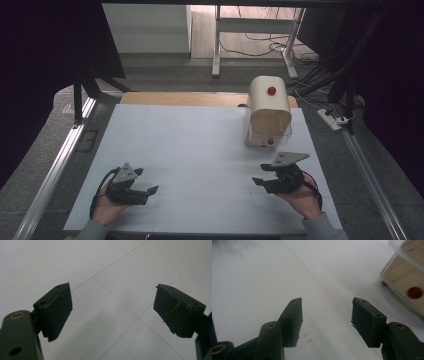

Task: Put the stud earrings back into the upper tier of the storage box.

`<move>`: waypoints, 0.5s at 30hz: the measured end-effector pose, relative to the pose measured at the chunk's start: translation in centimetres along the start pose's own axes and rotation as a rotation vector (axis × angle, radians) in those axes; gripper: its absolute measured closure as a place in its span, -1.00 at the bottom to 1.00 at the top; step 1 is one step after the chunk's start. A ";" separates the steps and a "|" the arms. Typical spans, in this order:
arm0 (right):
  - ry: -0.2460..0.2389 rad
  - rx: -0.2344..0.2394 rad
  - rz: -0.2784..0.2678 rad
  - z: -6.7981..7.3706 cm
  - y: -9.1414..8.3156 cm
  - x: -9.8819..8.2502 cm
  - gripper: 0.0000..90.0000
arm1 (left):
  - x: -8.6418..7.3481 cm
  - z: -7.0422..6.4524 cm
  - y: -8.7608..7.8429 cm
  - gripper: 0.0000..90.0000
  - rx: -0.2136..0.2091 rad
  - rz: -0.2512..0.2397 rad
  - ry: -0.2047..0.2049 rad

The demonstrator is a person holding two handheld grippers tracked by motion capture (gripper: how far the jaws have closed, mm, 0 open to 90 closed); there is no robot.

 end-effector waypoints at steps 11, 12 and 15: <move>-0.050 0.034 0.130 1.8 2.5 -2.1 -0.08 | -0.1 0.0 0.0 -0.66 -0.004 0.004 -0.001; -0.051 0.034 0.136 1.9 2.6 -2.1 -0.08 | -0.1 0.0 0.0 -0.66 -0.004 0.003 -0.001; -0.061 0.036 0.153 2.1 2.9 -2.3 -0.08 | -0.1 0.0 0.0 -0.66 -0.005 0.005 -0.001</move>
Point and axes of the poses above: each handheld gripper's, and its own axes: y roughly forward along the jaws, x roughly out of its top, z roughly to its left, the point moved 8 cm from there along y, roughly forward along the jaws, and after that the axes turned 6 degrees about -x, right-handed, at the moved point
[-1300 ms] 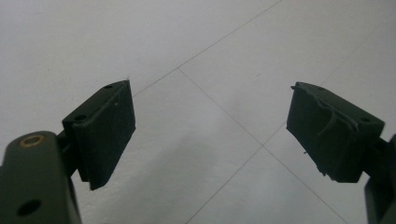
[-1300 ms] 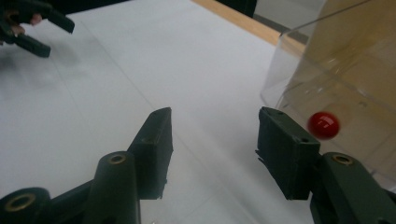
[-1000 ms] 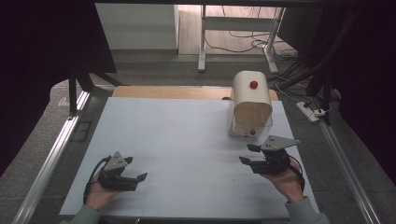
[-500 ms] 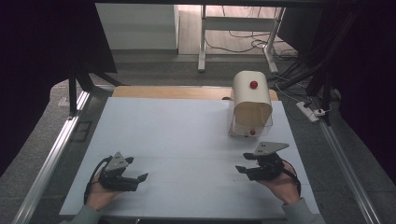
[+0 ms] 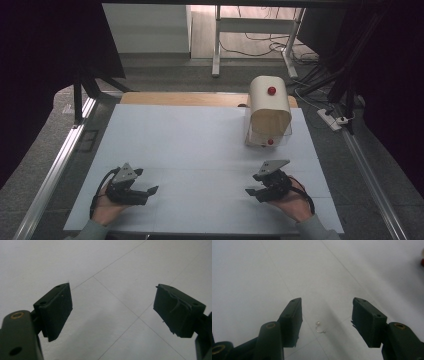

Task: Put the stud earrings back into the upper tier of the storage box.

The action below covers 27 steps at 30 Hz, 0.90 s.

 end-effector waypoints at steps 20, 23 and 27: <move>-0.035 0.019 0.106 0.9 2.1 -1.2 0.29 | -0.1 0.0 0.1 -0.67 0.001 0.009 0.001; -0.027 0.020 0.115 0.8 2.2 -1.3 0.37 | 0.0 -0.1 0.1 -0.67 0.000 0.008 0.003; -0.022 0.016 0.117 0.7 2.2 -1.3 0.50 | 0.0 -0.1 0.1 -0.67 -0.001 0.010 0.007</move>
Point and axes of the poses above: each handheld gripper's, and its own axes: y roughly forward along the jaws, x roughly out of its top, z roughly to its left, the point moved 8 cm from there along y, roughly forward along the jaws, and after that the axes turned 6 degrees about -x, right-handed, at the moved point
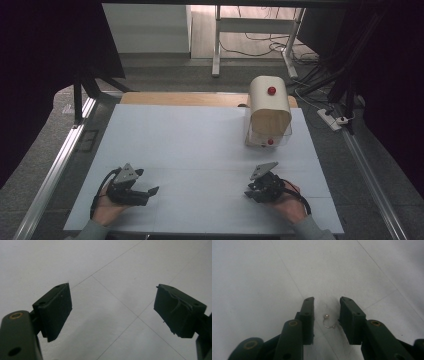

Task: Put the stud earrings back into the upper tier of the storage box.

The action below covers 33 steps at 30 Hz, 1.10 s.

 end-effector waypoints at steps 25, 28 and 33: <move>0.041 -0.002 -0.056 -0.4 -1.1 0.7 0.91 | 0.0 0.0 0.0 -0.67 0.000 0.001 0.003; 0.066 -0.003 -0.097 -0.7 -1.8 1.0 0.91 | 0.0 0.0 0.0 -0.67 0.000 0.002 0.001; 0.091 -0.015 -0.157 -1.2 -2.8 1.5 0.91 | 0.0 0.0 -0.1 -0.67 0.001 0.003 0.001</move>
Point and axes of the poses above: each handheld gripper's, and its own axes: y roughly forward along the jaws, x roughly out of its top, z roughly to its left, the point moved 8 cm from there along y, roughly forward along the jaws, and after that the axes turned 6 degrees about -x, right-handed, at the moved point
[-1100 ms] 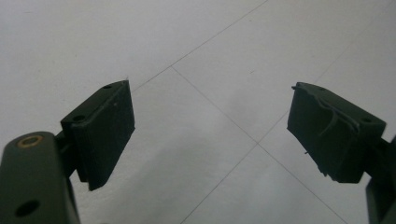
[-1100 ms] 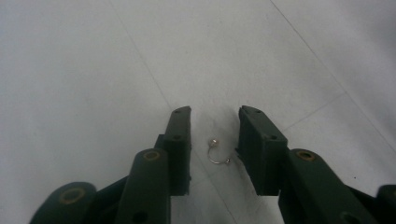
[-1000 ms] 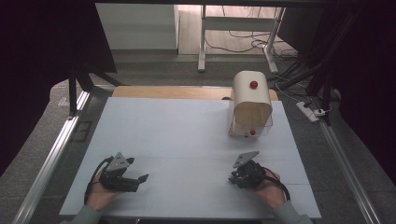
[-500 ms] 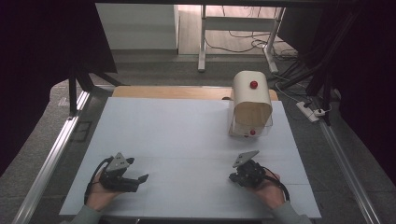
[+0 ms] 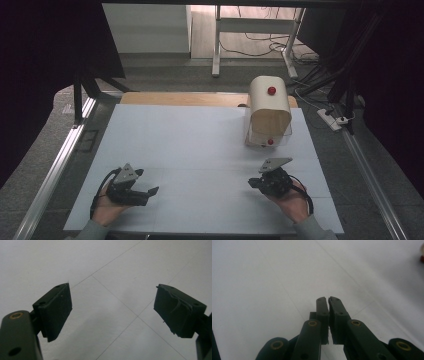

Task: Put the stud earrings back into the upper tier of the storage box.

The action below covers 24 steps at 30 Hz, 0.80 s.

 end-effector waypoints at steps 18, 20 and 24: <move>0.051 -0.054 -0.235 -1.6 -4.3 2.3 0.91 | 0.0 0.0 0.0 -0.67 0.001 0.000 -0.001; 0.052 -0.057 -0.240 -1.6 -4.4 2.3 0.91 | 0.0 0.0 0.0 -0.67 0.001 -0.001 -0.002; 0.052 -0.058 -0.261 -1.7 -4.9 2.7 0.91 | 0.0 0.0 0.0 -0.67 0.001 -0.001 -0.003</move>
Point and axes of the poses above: each handheld gripper's, and its own axes: y roughly forward along the jaws, x roughly out of its top, z roughly to its left, the point moved 8 cm from there along y, roughly forward along the jaws, and after that the axes turned 6 degrees about -x, right-handed, at the moved point
